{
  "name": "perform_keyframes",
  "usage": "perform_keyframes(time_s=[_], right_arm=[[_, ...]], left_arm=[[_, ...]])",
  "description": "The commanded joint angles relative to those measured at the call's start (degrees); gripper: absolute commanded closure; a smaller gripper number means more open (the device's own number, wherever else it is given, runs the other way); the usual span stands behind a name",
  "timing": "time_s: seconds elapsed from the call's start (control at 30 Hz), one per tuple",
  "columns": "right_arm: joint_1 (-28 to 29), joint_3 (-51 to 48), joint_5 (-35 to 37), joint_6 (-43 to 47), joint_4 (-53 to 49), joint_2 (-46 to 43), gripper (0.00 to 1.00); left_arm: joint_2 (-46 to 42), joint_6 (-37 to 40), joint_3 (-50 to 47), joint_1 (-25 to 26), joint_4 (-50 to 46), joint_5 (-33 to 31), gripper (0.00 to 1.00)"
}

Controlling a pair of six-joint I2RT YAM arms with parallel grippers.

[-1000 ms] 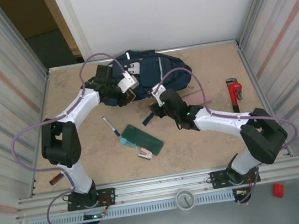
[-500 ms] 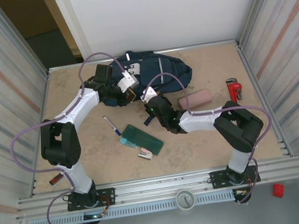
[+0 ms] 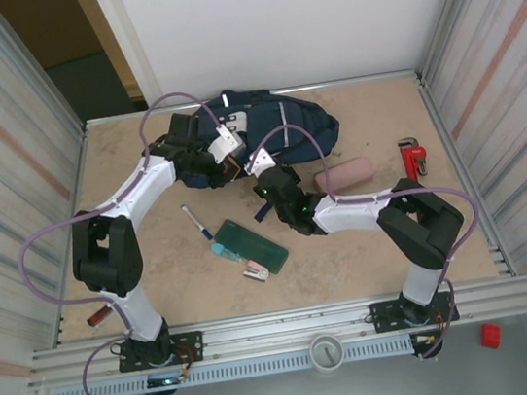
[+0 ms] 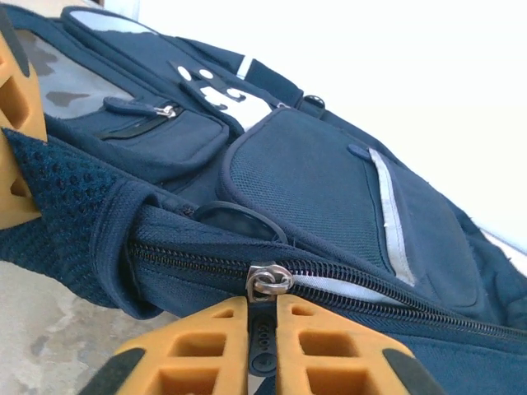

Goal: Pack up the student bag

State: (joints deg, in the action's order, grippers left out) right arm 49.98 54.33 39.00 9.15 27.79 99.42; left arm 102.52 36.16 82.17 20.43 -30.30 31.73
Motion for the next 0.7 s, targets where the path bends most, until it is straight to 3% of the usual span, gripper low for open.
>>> perform_keyframes(time_s=[0.0,0.13,0.53,0.57,0.67], right_arm=[[0.01,-0.1,2.31,-0.49,-1.13,-1.09,0.95],[-1.11,-2.94,0.57,-3.2,-4.11,-4.66,1.0],[-7.26,-9.76,-18.42,-11.65,-12.14,-14.52,1.0],[-6.16,-9.76,-18.4,-11.42,-11.87,-14.67,0.98],[-1.86,-9.61,-14.28,-10.06,-9.09,-13.32,0.68]], left_arm=[[-4.23,0.85,1.88,0.36,0.24,2.46,1.0],[-4.98,3.03,0.5,0.06,0.42,0.82,1.0],[-6.11,4.78,-2.99,-0.56,2.67,1.34,1.0],[-6.16,4.27,-2.9,-0.56,2.7,2.23,1.0],[-6.24,2.51,-2.48,-0.56,2.72,4.72,1.0]])
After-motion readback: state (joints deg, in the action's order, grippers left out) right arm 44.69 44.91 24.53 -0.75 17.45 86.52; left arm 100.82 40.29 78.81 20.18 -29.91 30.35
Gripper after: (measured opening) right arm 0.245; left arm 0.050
